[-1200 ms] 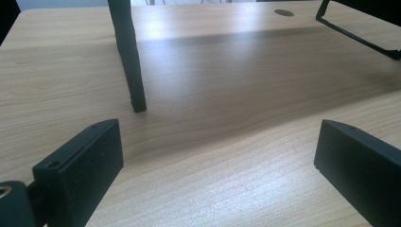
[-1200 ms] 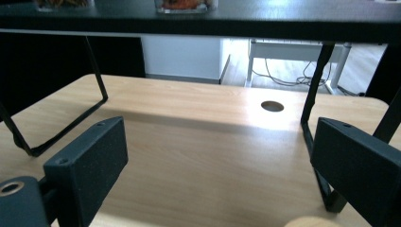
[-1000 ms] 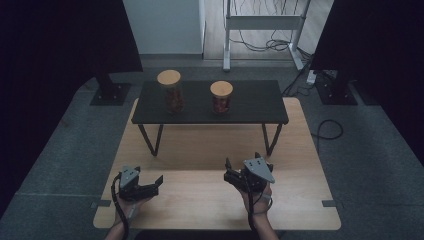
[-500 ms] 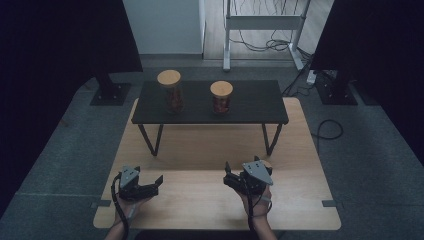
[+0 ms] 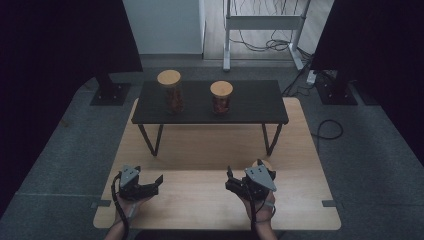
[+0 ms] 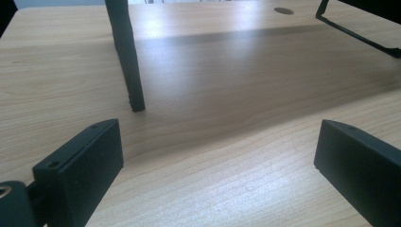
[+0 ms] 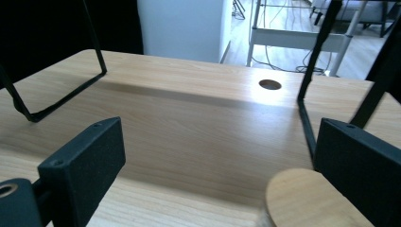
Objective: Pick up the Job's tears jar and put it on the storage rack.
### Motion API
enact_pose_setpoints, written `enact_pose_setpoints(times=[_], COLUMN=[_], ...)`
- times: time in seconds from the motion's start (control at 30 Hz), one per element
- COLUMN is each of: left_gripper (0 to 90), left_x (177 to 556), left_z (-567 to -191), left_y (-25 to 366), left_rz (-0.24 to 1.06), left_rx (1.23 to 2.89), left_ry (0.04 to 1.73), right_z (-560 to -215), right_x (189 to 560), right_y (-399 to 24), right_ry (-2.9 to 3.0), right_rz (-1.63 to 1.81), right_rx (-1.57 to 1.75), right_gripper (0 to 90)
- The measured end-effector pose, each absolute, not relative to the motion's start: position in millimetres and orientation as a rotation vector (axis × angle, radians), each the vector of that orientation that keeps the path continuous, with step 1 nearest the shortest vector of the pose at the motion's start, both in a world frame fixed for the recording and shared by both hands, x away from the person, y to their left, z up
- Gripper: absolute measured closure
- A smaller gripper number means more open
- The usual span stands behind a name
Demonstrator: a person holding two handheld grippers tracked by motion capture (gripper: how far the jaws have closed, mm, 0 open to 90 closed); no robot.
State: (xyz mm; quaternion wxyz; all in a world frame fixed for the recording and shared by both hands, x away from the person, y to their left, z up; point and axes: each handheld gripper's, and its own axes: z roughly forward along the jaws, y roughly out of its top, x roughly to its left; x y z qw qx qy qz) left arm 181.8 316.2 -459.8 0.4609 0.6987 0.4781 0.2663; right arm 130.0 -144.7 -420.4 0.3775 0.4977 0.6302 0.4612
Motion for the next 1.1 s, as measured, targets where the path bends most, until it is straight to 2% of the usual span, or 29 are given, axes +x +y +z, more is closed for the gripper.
enact_pose_setpoints(times=[0.53, 1.1], left_gripper=[1.7, 1.8], left_x=[181, 184], left_z=[-459, -461], left_y=[313, 307], left_rz=[0.653, 0.647], left_rx=[1.722, 1.754], left_ry=[1.166, 1.149], right_z=[-421, -428], right_x=[93, 86], right_y=[-165, -172], right_ry=[1.543, 1.523], right_rz=[1.147, 1.078], right_rx=[1.341, 1.409], right_gripper=[0.0, 0.0])
